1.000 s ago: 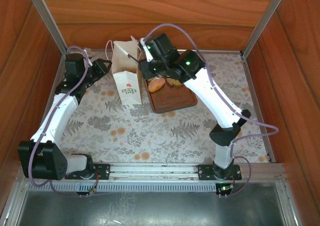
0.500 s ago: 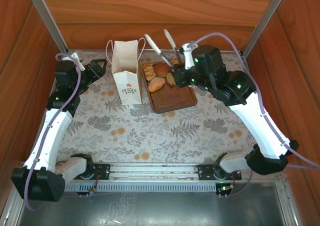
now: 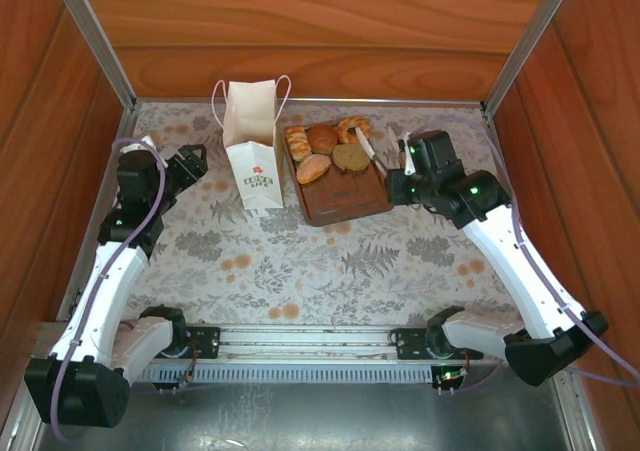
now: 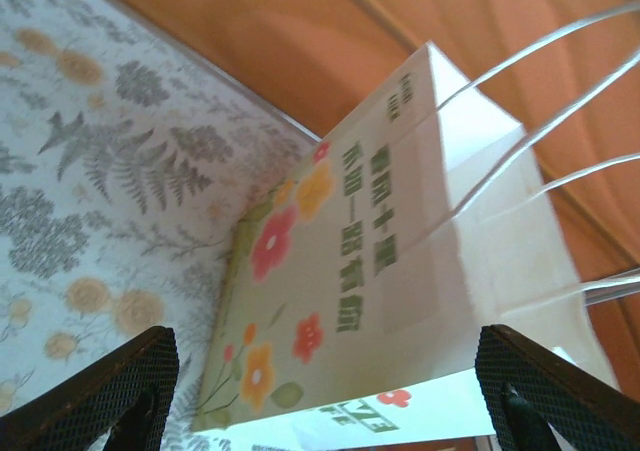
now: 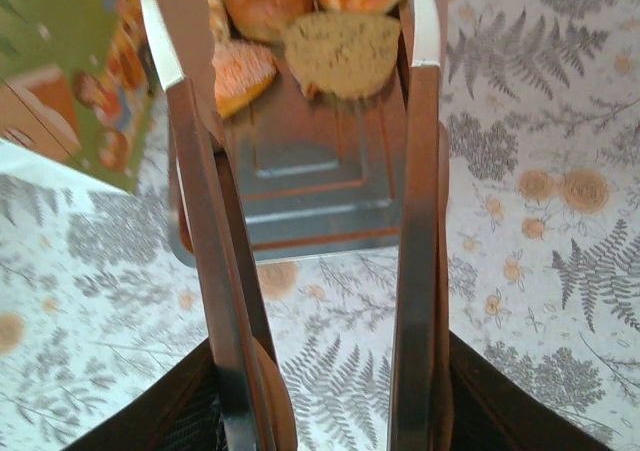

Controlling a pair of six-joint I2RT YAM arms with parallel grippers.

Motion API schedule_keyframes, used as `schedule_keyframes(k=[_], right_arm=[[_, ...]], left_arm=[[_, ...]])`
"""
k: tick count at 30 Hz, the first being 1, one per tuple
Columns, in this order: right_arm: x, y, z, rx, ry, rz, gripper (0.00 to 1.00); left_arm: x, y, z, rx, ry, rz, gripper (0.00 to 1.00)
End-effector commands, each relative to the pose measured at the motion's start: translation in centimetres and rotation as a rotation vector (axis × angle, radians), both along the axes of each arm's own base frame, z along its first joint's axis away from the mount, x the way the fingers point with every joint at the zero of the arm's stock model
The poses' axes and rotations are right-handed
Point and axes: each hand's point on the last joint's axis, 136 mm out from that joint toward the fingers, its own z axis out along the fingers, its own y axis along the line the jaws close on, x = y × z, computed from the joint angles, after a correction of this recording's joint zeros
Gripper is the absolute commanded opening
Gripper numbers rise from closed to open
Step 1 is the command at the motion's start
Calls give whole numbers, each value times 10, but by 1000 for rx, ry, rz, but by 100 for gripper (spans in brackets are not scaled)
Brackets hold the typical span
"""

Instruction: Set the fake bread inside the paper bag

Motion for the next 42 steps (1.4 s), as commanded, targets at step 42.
schedule_keyframes(k=[42], right_arm=[[121, 76, -111, -1131, -289, 850, 53]], left_arm=[[10, 12, -26, 13, 65, 30, 84]])
